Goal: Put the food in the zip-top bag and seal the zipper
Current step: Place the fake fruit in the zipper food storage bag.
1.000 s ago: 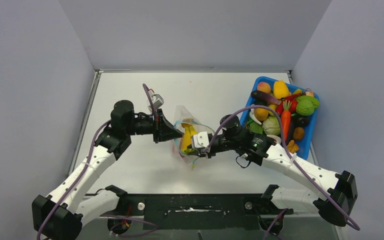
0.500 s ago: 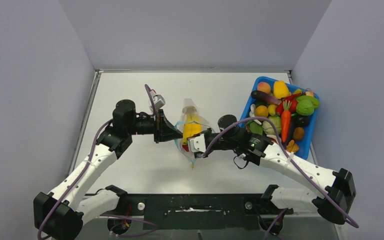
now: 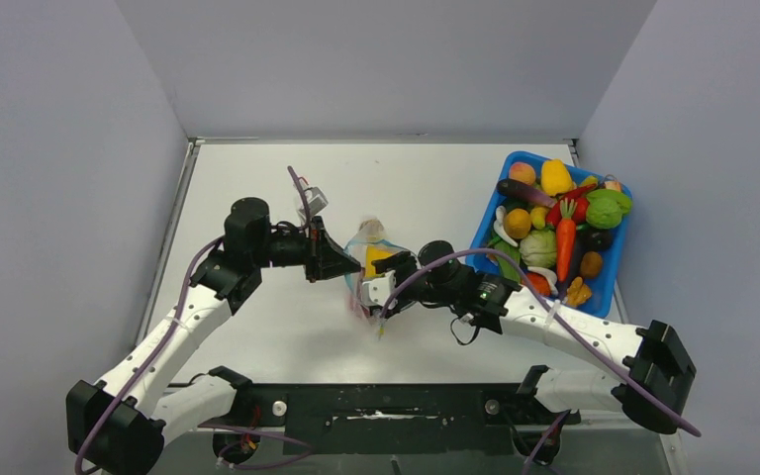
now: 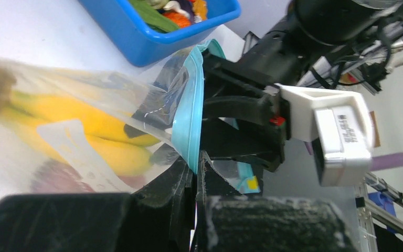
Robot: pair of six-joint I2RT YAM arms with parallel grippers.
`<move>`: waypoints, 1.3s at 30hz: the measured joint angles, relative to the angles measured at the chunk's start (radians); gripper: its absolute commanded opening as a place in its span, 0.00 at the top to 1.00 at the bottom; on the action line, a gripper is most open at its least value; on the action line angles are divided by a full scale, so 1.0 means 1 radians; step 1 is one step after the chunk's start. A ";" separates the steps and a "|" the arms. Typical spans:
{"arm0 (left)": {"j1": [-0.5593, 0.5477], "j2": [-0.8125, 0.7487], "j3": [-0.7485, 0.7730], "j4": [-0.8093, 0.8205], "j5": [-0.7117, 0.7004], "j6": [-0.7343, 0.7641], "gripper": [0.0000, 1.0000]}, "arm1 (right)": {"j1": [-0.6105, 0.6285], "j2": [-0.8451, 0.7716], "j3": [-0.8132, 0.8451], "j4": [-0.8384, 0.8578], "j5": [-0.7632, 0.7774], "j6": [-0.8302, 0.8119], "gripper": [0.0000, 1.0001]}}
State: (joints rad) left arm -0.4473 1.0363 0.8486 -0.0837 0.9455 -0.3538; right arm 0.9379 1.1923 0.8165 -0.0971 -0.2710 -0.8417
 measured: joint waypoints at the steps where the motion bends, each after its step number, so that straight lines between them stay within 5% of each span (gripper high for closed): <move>1: 0.002 0.000 0.000 -0.012 -0.020 0.006 1.00 | 0.001 0.000 0.000 0.010 0.011 0.005 0.43; 12: 0.003 0.000 0.011 -0.083 -0.242 0.082 1.00 | 0.009 -0.123 -0.082 0.132 0.035 0.171 0.33; 20: -0.024 -0.011 0.016 -0.101 -0.325 0.129 1.00 | 0.026 -0.197 -0.068 0.192 0.060 0.459 0.28; 39: 0.011 -0.023 0.081 -0.161 -0.559 0.156 1.00 | 0.010 -0.261 0.110 0.117 0.588 1.275 0.26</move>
State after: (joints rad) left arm -0.4358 1.0134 0.9295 -0.2451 0.3862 -0.1978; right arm 0.9478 0.9310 0.9268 0.0204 0.3172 0.4335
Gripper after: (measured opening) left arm 0.009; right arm 0.741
